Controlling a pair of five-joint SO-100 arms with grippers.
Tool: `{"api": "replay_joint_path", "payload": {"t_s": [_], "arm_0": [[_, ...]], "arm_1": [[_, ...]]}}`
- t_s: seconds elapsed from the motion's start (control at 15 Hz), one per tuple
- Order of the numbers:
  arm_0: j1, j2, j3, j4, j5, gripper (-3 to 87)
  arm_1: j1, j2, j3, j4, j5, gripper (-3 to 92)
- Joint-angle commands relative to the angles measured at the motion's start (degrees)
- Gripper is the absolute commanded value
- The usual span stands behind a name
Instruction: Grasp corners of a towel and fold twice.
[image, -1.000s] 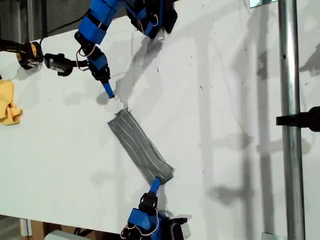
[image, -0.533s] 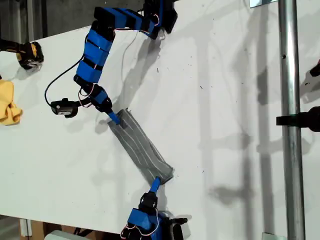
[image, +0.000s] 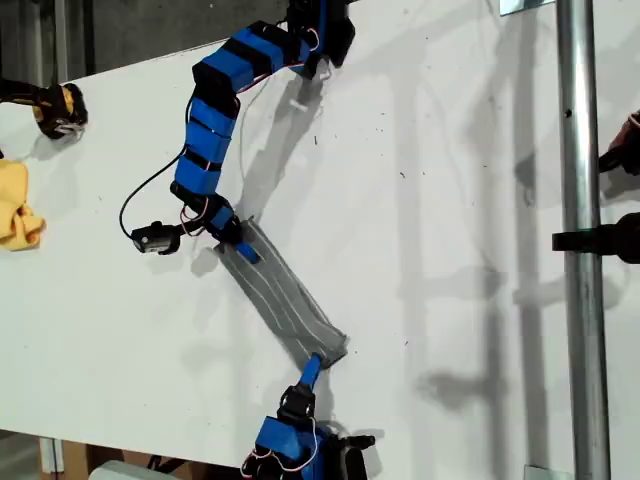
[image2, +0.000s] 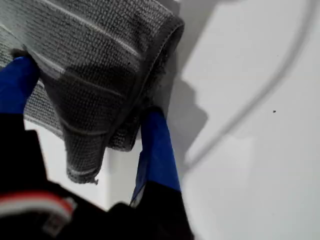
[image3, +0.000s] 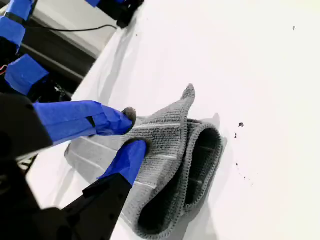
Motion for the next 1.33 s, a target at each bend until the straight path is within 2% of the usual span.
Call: {"api": "replay_joint_path", "payload": {"t_s": [0.0, 0.07, 0.2, 0.27, 0.33, 0.4, 0.6, 0.8, 1.07, 1.27], "arm_0": [[-0.4, 0.5, -0.3, 0.6, -1.1, 8.4], [-0.6, 0.5, -0.3, 0.9, -1.4, 8.4], [-0.9, 0.5, -0.2, 1.5, -1.8, 8.7], [-0.9, 0.5, -0.4, 1.8, -2.0, 8.7], [-0.9, 0.5, -0.4, 2.0, -2.2, 8.7], [-0.9, 0.5, -0.6, 2.1, -2.3, 8.7], [-0.9, 0.5, -0.7, 2.0, -2.4, 8.8], [-0.9, 0.5, -1.0, 2.0, -2.4, 8.7], [-0.4, 0.5, -1.2, 2.2, -2.5, 8.6], [-1.1, 0.5, -1.5, 2.2, -1.7, 8.8]], "arm_1": [[0.8, 0.0, -3.3, -0.8, 0.5, 40.2], [0.6, 0.0, -3.3, -1.0, -0.3, 39.0], [-0.6, 0.1, -3.3, -1.8, -1.2, 28.6], [-1.5, 0.3, -3.3, -2.0, -2.3, 13.3], [-1.9, 0.6, -2.7, -2.5, -2.3, 3.9], [-2.2, 0.7, -2.7, -2.3, -3.4, 0.9], [-2.9, 1.1, -1.3, 0.7, -7.3, 0.0], [-2.4, 7.8, 7.9, 0.1, -6.8, 0.0], [4.1, 30.3, 32.2, -1.2, 1.0, 0.0], [5.9, 50.8, 52.6, -0.9, 6.8, 0.0]]}}
